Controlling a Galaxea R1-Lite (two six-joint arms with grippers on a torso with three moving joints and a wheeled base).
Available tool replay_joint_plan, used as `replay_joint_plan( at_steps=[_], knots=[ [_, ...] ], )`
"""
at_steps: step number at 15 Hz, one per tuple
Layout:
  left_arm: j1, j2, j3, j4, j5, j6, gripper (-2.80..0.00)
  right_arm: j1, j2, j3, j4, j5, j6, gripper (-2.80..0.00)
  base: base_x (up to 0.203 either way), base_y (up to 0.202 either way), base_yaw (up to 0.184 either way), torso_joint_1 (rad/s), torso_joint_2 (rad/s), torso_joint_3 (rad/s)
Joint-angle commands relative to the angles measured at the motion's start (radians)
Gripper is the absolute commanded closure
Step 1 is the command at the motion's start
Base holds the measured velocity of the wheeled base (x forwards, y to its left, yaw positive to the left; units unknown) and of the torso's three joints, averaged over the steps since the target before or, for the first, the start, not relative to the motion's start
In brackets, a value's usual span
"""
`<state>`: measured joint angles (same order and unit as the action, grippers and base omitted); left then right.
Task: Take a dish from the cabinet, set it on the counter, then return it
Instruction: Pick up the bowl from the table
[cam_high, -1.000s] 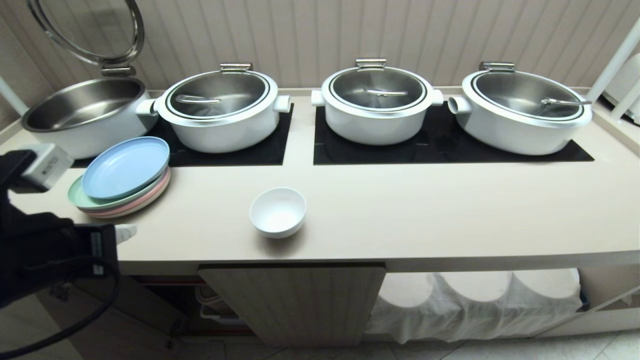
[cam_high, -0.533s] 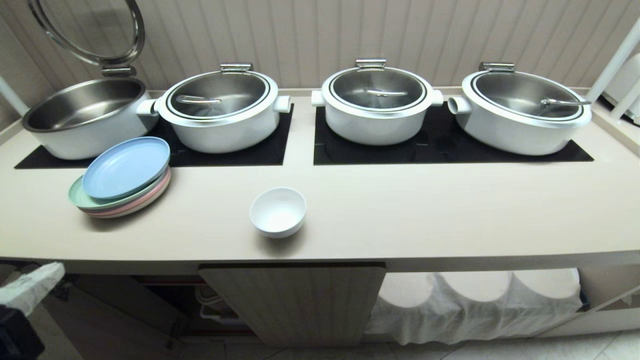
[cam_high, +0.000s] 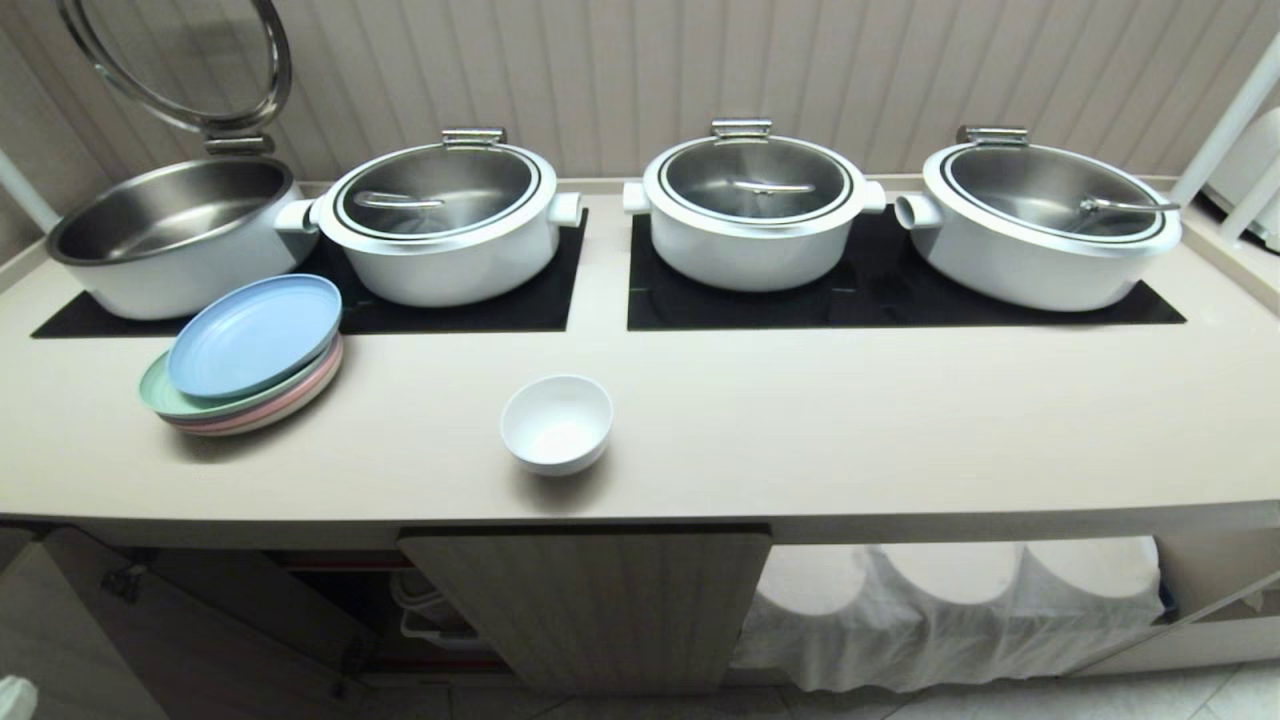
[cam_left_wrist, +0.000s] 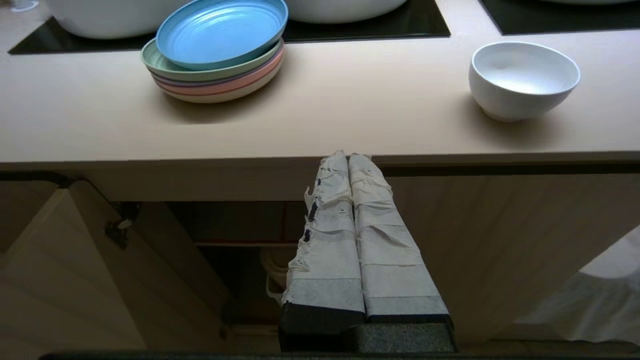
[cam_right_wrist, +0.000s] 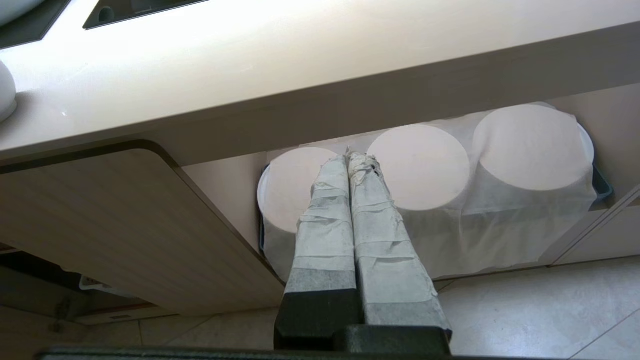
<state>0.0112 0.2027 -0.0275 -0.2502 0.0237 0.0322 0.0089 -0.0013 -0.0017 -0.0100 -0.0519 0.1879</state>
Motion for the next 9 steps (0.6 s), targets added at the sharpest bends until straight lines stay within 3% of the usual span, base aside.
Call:
replay_joint_plan(
  at_steps=[1, 4, 9],
  knots=[
    [-0.007, -0.183, 0.023, 0.116, 0.004, 0.025, 0.00, 0.000, 0.001, 0.000, -0.001, 0.000, 0.001, 0.00, 0.000, 0.000, 0.000, 0.000, 0.00, 0.000],
    [-0.011, -0.201, 0.026, 0.245, -0.035, 0.042, 0.00, 0.000, 0.001, 0.000, -0.001, 0.000, 0.001, 0.00, 0.000, 0.000, 0.000, 0.000, 0.00, 0.000],
    [-0.011, -0.201, 0.028, 0.255, -0.044, 0.040, 0.00, 0.000, 0.001, 0.000, -0.001, 0.000, 0.001, 0.00, 0.000, 0.000, 0.000, 0.000, 0.00, 0.000]
  ],
)
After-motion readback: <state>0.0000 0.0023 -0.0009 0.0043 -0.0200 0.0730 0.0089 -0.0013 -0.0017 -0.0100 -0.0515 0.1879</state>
